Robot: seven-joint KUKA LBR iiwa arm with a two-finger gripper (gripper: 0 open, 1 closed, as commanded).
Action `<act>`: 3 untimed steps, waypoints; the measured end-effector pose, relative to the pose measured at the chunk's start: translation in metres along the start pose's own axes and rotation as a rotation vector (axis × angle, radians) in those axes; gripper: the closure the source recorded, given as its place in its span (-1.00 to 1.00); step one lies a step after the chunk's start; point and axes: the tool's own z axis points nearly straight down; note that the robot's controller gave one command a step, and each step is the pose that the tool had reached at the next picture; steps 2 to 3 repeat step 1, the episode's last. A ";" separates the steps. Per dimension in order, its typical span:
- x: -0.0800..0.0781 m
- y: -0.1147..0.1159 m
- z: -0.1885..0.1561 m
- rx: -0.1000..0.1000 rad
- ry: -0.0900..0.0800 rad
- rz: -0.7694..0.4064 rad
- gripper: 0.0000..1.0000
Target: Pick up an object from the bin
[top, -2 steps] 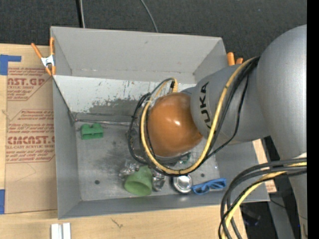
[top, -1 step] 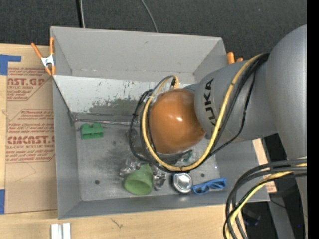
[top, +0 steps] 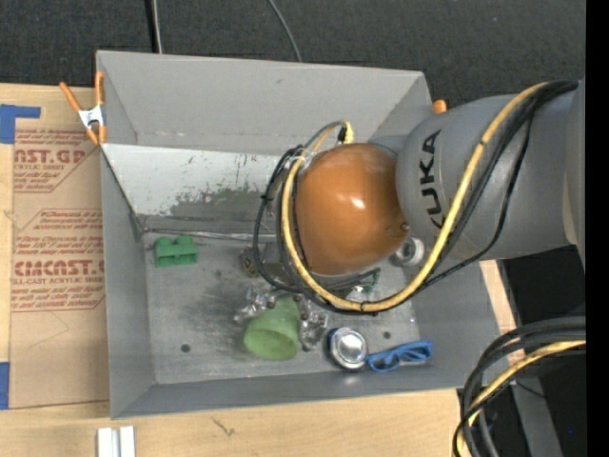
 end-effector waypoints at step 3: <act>-0.001 0.000 -0.019 -0.002 0.001 0.001 1.00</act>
Offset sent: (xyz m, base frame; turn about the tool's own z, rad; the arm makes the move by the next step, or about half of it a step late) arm 0.0000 0.0000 0.0182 0.0000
